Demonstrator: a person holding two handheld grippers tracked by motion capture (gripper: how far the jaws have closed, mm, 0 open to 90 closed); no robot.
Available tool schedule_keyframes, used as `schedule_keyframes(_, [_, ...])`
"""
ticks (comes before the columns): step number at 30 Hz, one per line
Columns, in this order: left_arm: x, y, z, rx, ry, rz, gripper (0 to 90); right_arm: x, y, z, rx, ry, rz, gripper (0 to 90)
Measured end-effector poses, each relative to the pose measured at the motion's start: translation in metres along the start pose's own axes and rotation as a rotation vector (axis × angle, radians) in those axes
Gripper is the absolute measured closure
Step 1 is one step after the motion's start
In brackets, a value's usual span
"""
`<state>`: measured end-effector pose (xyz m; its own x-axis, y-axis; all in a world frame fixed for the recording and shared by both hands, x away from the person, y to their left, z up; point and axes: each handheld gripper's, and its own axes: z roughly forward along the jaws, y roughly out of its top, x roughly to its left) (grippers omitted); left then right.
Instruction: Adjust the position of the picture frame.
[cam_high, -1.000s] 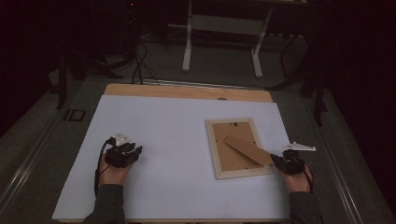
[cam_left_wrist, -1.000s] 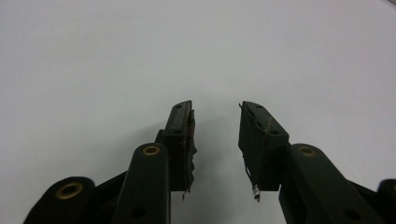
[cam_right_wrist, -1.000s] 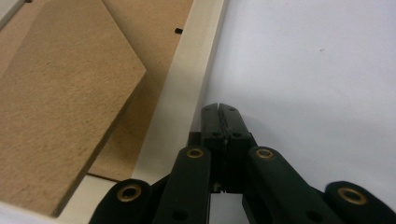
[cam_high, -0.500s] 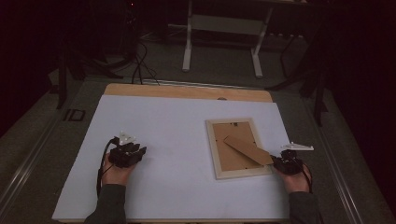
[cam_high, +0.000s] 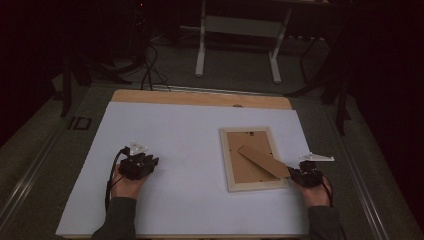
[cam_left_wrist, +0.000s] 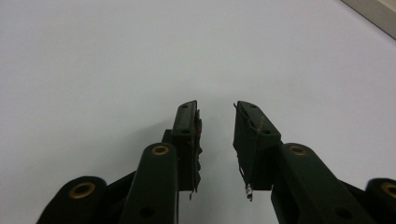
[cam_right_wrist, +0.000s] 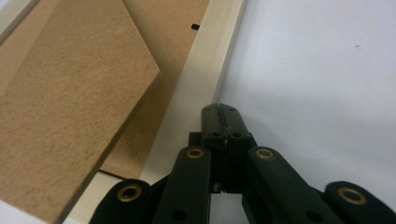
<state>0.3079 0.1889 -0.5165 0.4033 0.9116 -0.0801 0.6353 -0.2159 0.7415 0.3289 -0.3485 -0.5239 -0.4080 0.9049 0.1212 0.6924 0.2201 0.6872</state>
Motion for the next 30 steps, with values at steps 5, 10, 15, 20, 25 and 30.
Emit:
schedule_keyframes(5, [-0.001,0.000,0.001,0.003,-0.007,0.005,71.4,0.002,0.000,0.001,0.005,0.010,-0.009,90.0])
schedule_keyframes(10, [-0.002,0.000,0.002,0.006,-0.015,0.005,73.3,0.009,0.002,0.004,0.008,0.020,-0.023,90.0])
schedule_keyframes(15, [-0.007,0.001,0.004,0.014,-0.030,0.022,73.6,0.013,0.003,0.005,0.015,0.039,-0.043,90.0])
schedule_keyframes(20, [-0.012,0.003,0.002,-0.014,-0.039,0.060,74.1,0.017,0.005,0.007,0.017,0.045,-0.057,90.0])
schedule_keyframes(25, [-0.017,0.004,0.003,-0.015,-0.048,0.087,76.4,0.022,0.006,0.008,0.018,0.052,-0.071,90.0])
schedule_keyframes(30, [-0.017,0.004,0.004,-0.013,-0.049,0.083,80.0,0.026,0.007,0.009,0.017,0.060,-0.080,90.0])
